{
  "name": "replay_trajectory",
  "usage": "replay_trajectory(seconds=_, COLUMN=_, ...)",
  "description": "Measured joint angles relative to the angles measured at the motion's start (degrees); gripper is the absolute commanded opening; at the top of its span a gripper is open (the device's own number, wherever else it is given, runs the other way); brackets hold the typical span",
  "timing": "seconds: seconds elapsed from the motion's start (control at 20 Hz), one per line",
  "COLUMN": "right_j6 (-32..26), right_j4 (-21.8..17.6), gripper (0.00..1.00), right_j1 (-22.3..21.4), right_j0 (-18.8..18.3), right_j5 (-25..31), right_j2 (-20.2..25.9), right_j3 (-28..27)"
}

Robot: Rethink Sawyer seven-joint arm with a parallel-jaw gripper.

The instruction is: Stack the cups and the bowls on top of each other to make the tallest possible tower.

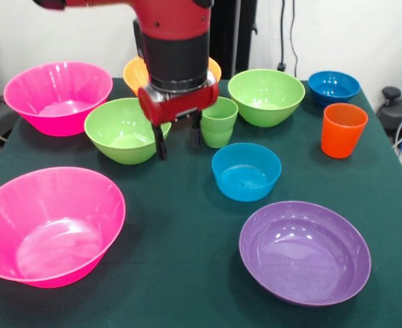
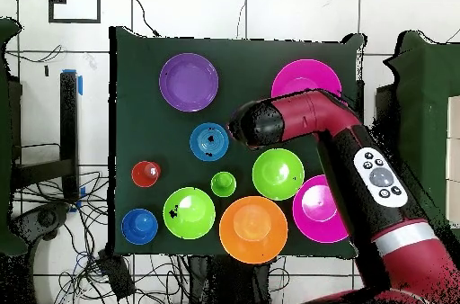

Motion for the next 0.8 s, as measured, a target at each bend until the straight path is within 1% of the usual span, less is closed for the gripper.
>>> replay_trajectory(seconds=0.1, right_j6=0.00, right_j4=0.54, gripper=1.00, right_j1=-1.11, right_j0=0.01, right_j5=1.05, right_j2=0.24, right_j3=-0.01)
replay_trajectory(seconds=0.45, right_j6=0.00, right_j4=1.00, gripper=1.00, right_j1=-3.18, right_j0=0.12, right_j5=1.95, right_j2=1.26, right_j3=-0.32)
replay_trajectory(seconds=0.8, right_j6=0.00, right_j4=0.81, gripper=1.00, right_j1=-3.77, right_j0=0.70, right_j5=1.96, right_j2=2.05, right_j3=-0.78)
